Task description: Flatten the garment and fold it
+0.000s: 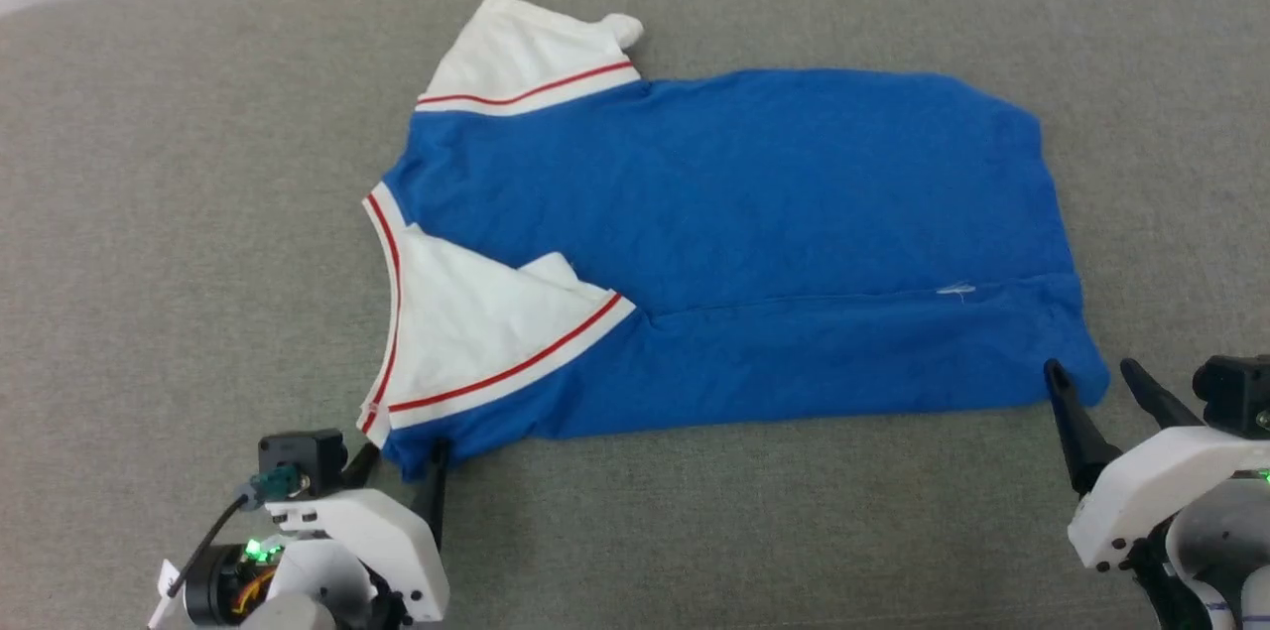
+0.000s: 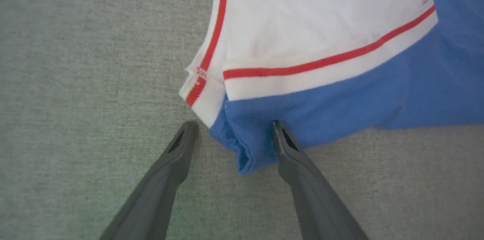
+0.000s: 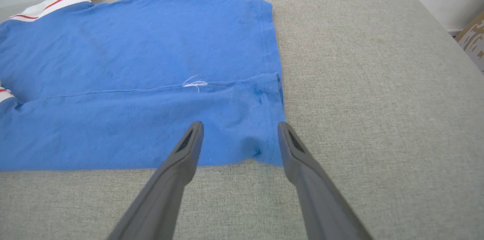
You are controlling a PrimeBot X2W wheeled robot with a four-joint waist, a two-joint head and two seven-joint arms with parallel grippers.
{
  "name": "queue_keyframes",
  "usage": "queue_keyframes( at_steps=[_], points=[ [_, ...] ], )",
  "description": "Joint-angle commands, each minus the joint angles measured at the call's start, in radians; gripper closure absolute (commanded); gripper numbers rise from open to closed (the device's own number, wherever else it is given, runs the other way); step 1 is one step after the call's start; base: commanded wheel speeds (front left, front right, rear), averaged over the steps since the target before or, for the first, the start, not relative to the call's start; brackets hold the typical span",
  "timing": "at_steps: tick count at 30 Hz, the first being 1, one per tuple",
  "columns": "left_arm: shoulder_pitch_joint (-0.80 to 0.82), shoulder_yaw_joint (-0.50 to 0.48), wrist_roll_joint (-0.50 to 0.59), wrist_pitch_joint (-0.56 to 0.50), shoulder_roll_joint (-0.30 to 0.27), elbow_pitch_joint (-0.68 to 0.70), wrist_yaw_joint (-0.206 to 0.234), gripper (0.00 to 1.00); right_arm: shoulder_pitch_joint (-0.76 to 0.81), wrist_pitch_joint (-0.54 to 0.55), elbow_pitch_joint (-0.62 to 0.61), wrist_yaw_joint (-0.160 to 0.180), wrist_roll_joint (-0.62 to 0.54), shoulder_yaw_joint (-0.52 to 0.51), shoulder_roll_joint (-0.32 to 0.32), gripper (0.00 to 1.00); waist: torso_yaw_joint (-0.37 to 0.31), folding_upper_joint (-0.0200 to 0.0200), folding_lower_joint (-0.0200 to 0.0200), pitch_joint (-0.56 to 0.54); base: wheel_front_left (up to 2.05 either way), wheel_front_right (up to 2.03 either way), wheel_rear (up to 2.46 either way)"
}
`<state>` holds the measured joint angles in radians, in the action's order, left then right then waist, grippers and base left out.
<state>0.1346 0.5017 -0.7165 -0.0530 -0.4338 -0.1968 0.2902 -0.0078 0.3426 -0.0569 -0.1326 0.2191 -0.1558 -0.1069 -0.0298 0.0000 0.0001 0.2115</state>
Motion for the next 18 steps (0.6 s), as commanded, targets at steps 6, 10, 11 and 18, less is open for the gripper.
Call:
queue_keyframes(
  at_steps=[6,10,11,18],
  points=[
    [0.030,0.021,-0.018,-0.050,0.006,-0.064,-0.027,0.85,-0.021,-0.010,0.008,0.002,-0.015,-0.002,-0.003,0.00,-0.023,0.0000,-0.0001,0.040,0.00,0.00,0.00],
    [0.032,0.028,-0.018,-0.028,0.018,-0.078,-0.042,1.00,-0.018,-0.004,0.019,0.002,-0.028,-0.010,-0.026,0.00,-0.003,0.0000,-0.0001,0.005,0.00,0.00,0.00],
    [0.031,0.028,-0.016,-0.020,0.019,-0.077,-0.043,1.00,-0.018,0.000,0.020,0.002,-0.037,-0.013,-0.033,0.00,0.003,0.0000,-0.0001,-0.005,0.00,0.00,0.00],
    [0.031,0.024,0.015,0.030,0.005,0.020,-0.030,1.00,-0.041,0.073,0.098,0.002,-0.069,-0.059,-0.051,0.00,0.054,0.0000,-0.0001,-0.035,0.00,0.00,0.00]
  ],
)
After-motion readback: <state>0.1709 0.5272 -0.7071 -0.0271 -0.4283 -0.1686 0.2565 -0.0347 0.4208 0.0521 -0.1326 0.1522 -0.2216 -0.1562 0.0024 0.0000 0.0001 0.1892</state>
